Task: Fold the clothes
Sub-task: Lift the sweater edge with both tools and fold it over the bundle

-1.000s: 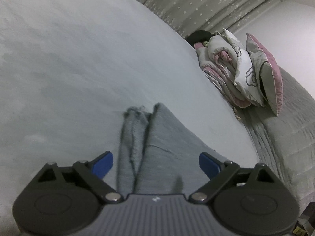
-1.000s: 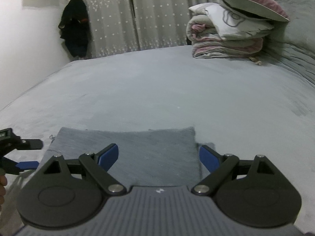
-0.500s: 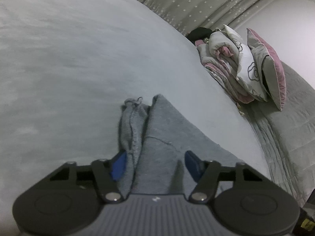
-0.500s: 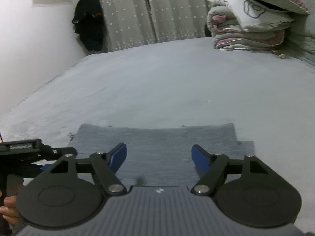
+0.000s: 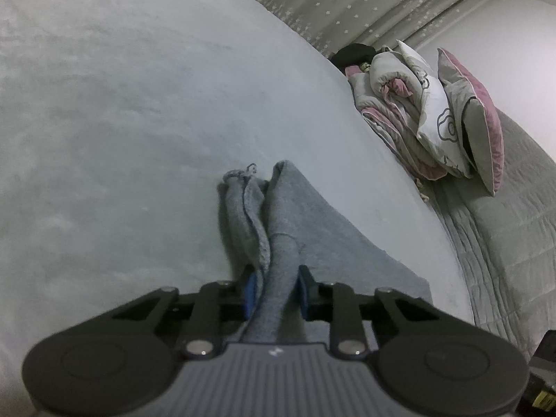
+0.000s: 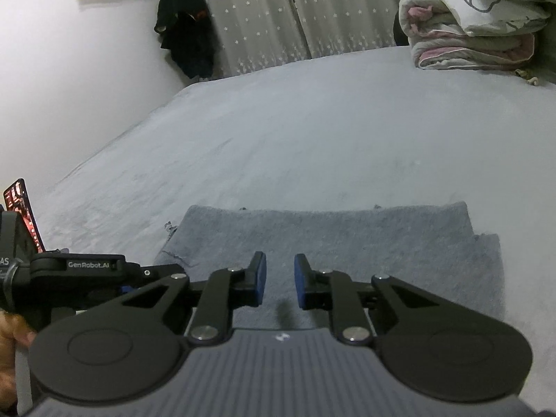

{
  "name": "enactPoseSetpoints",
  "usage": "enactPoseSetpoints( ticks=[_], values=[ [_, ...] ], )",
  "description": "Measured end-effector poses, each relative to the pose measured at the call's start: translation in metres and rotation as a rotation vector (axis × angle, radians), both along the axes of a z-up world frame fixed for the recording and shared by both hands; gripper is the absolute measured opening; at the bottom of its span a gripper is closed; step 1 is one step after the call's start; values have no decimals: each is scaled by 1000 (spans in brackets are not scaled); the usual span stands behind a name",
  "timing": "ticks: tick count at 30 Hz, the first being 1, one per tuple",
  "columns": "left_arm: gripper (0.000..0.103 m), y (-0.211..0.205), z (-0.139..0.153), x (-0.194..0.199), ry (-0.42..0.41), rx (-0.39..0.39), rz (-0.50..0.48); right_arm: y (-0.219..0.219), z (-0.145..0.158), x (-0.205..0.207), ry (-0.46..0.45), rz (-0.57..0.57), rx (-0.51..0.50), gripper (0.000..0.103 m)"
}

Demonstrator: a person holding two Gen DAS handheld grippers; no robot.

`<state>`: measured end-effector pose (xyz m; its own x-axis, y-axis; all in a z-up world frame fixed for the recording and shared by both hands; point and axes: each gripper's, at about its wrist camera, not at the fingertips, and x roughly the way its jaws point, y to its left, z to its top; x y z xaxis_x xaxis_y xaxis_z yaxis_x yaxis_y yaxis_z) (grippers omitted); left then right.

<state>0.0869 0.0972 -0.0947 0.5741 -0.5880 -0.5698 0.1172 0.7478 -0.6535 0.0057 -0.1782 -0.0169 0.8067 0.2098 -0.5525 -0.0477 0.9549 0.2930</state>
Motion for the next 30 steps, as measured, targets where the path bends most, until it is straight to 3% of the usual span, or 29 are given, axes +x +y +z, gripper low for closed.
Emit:
enactPoseSetpoints(
  ticks=[7,11,16,18,25,27,30],
  values=[
    [18,-4,24,-2,20,-63,5,1,-15,7,81,18,33,18],
    [17,-20,37,-7,6,-73,-5,-2,-35,16,137,11,52,12],
    [17,-44,51,-11,-22,-90,-33,-10,-27,12,149,-3,116,17],
    [17,-56,54,-14,-33,-93,-53,-23,-26,10,166,-20,220,24],
    [19,-101,45,-21,-55,-74,-155,-87,-37,-8,207,-133,695,29],
    [25,-109,38,-19,-44,-93,-188,-105,-43,-17,207,-170,833,29],
    [30,-117,22,-17,8,-166,-239,-124,-54,-30,189,-204,1021,41]
  ],
)
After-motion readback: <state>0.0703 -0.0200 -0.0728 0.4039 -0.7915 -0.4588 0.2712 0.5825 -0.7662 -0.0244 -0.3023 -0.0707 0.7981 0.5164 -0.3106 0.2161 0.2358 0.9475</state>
